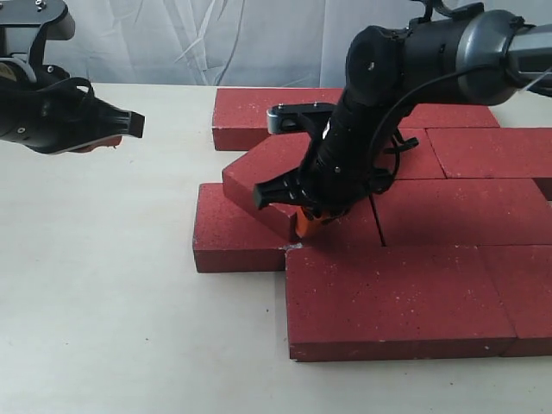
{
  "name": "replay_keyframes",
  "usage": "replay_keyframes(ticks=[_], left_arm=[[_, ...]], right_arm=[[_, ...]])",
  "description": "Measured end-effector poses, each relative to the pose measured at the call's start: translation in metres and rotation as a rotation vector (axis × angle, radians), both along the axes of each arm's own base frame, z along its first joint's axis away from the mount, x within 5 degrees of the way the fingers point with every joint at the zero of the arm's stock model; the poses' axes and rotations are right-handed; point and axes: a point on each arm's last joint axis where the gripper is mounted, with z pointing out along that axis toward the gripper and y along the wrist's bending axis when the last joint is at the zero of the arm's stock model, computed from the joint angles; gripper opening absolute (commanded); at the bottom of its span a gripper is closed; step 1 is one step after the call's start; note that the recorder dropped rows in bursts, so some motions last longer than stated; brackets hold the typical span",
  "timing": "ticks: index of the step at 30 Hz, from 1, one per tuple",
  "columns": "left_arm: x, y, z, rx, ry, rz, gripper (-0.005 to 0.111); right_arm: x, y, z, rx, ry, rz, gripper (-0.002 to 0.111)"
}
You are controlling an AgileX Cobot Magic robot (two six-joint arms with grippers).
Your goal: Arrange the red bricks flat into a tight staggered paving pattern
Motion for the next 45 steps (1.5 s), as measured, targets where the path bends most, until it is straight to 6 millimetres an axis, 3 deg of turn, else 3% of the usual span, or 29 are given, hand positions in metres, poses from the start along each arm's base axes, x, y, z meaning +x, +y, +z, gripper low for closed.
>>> replay_keyframes(ticks=[6, 13, 19, 28, 32, 39, 45], left_arm=[[0.0, 0.0, 0.0, 0.0, -0.002, 0.001, 0.0], [0.0, -0.001, 0.0, -0.015, 0.001, 0.007, 0.0], [0.005, -0.004, -0.011, -0.053, 0.054, 0.031, 0.0], [0.014, -0.01, -0.034, -0.08, 0.158, 0.058, 0.0], [0.015, -0.011, -0.041, -0.084, 0.189, 0.063, 0.0], [0.019, -0.017, -0.058, -0.118, 0.275, 0.088, 0.0], [0.008, -0.05, -0.072, -0.108, 0.326, -0.008, 0.0]], right_arm=[[-0.003, -0.006, 0.008, -0.009, 0.01, 0.037, -0.001], [0.014, -0.05, 0.031, 0.007, -0.029, -0.041, -0.001], [0.035, -0.087, 0.036, -0.005, -0.109, -0.141, -0.001], [0.066, -0.119, 0.042, -0.002, -0.344, -0.29, -0.001], [0.078, -0.128, 0.043, 0.009, -0.385, -0.35, -0.001], [0.12, -0.124, 0.037, -0.023, -0.353, -0.328, -0.001], [0.14, -0.125, 0.021, -0.055, -0.447, -0.311, -0.001]])
